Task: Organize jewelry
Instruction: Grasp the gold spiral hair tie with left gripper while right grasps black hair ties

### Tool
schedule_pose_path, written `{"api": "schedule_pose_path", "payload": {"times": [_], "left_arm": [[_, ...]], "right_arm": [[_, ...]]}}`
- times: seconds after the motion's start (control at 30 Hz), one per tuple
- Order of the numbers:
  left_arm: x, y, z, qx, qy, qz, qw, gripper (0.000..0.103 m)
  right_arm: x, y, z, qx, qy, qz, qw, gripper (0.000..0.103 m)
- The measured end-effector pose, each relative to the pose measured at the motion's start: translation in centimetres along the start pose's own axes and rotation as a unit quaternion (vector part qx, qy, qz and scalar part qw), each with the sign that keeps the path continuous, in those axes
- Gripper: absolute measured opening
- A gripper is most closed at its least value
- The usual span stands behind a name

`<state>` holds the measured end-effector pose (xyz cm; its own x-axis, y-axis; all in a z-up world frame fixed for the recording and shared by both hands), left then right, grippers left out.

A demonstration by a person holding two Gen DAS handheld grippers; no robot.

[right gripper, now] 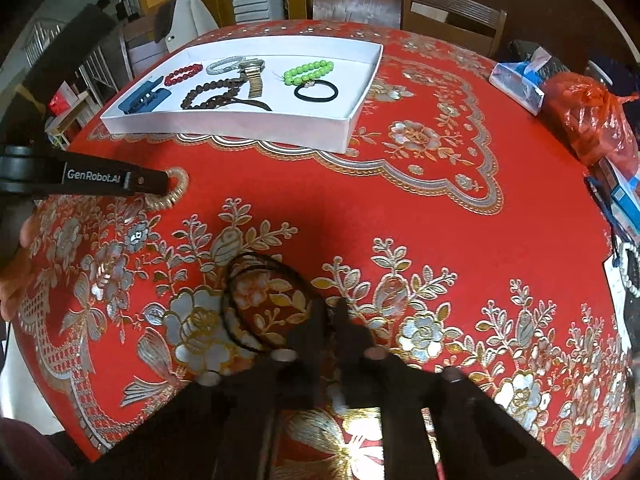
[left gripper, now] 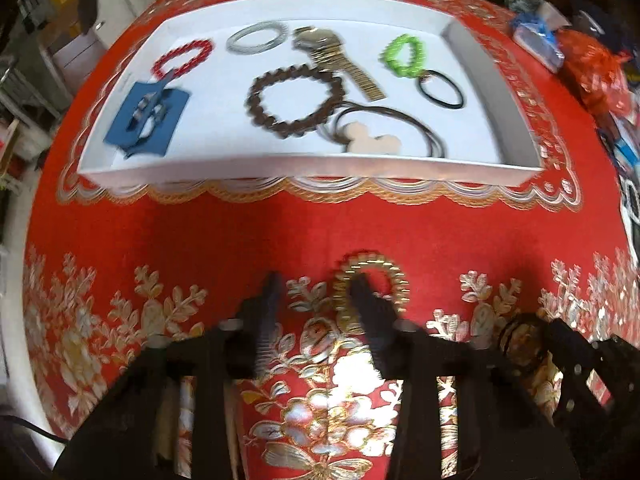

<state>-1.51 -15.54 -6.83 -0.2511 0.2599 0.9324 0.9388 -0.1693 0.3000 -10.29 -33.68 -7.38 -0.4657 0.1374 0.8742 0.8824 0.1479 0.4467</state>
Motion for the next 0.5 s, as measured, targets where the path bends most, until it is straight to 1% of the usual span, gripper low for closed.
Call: {"api": "schedule_pose_path", "payload": {"times": [0.03,0.07,0.13,0.23,0.4,0.5], "left_arm": [[0.0,0.0,-0.1,-0.005,-0.008,0.003,1.0000,0.009],[0.0,0.0,-0.1,-0.006,-0.010,0.006,0.9999,0.009],[0.1,-0.2,0.2,-0.001,-0.030,0.011,0.9995,0.008],[0.7,-0.5,1.1,0.024,-0.058,0.019,0.9979,0.008],[2.8,-0.4,1.9,0.043,-0.072,0.004,0.9965,0.008],[4.2,0.3,2.1,0.047,-0.076,-0.009,0.9960,0.008]], "right_arm": [[0.0,0.0,-0.1,-0.002,0.003,0.001,1.000,0.003],[0.1,0.1,-0.2,-0.005,0.009,0.001,1.000,0.003],[0.6,0.5,-0.5,-0.010,0.011,-0.006,1.000,0.003],[1.9,1.6,-1.2,-0.021,0.022,-0.024,0.999,0.003],[4.0,3.9,-2.3,-0.031,0.037,-0.048,0.998,0.003],[4.7,5.4,-2.7,-0.034,0.040,-0.058,0.997,0.003]]}}
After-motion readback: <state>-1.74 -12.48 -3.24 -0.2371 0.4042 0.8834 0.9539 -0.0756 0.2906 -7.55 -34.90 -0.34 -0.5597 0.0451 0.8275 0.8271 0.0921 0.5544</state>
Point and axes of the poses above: each gripper's, at about its wrist camera, not at the fingertips, and x roughly against the way its jaws point, z to its left, y to its top, the point moved 3 cm from there along -x, roughly the way its jaws point, and after that the axes turned 12 degrees about -y, right-handed, at the moved point
